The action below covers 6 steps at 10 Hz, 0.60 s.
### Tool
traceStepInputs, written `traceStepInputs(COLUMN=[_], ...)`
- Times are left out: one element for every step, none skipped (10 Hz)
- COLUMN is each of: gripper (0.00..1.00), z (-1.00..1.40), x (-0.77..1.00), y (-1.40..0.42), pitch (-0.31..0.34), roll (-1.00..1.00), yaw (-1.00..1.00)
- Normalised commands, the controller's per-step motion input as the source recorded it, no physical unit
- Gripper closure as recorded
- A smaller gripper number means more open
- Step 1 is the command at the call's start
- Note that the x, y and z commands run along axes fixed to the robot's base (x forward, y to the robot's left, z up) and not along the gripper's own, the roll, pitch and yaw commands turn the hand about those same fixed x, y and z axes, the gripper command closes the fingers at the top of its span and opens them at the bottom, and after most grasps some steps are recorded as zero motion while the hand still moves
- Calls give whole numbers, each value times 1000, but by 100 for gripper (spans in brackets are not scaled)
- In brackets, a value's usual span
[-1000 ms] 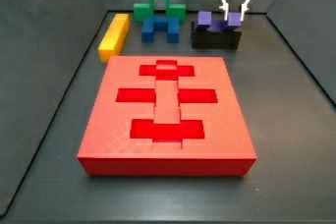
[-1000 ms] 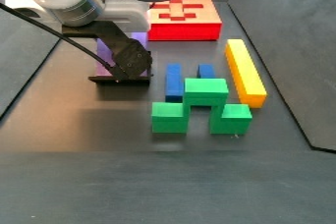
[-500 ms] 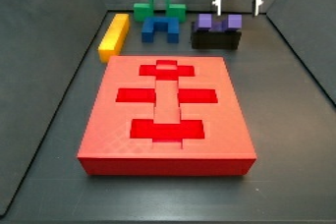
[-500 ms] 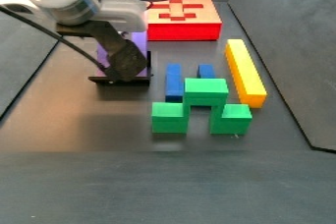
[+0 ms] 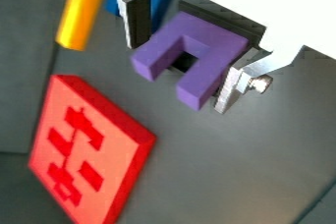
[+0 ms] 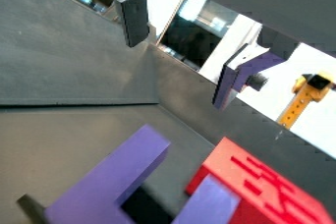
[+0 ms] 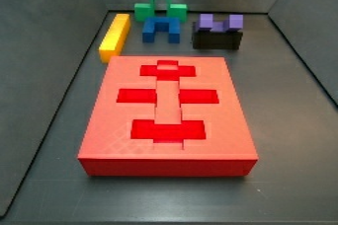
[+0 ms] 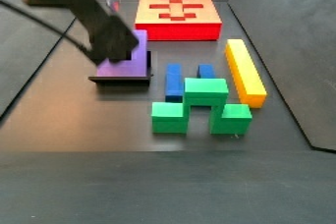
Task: Pick up the purple object. Move up. Place the purple object on the fixture. Regrasp the purple object. Move to above the board. Insert the purple object.
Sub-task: Regrasp the purple object.
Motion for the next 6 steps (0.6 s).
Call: traceStepInputs(gripper=[0,0,0,0,0,0], z=[254,29,46,66,57,0], x=[174,206,171,160,0,23], y=[-237,-300,-289,-274,-291,-346], pitch=[869,760,714,697,614,280], roll=[780,1000,1000,1000,1000,1000], yaw=[0,0,0,0,49,0])
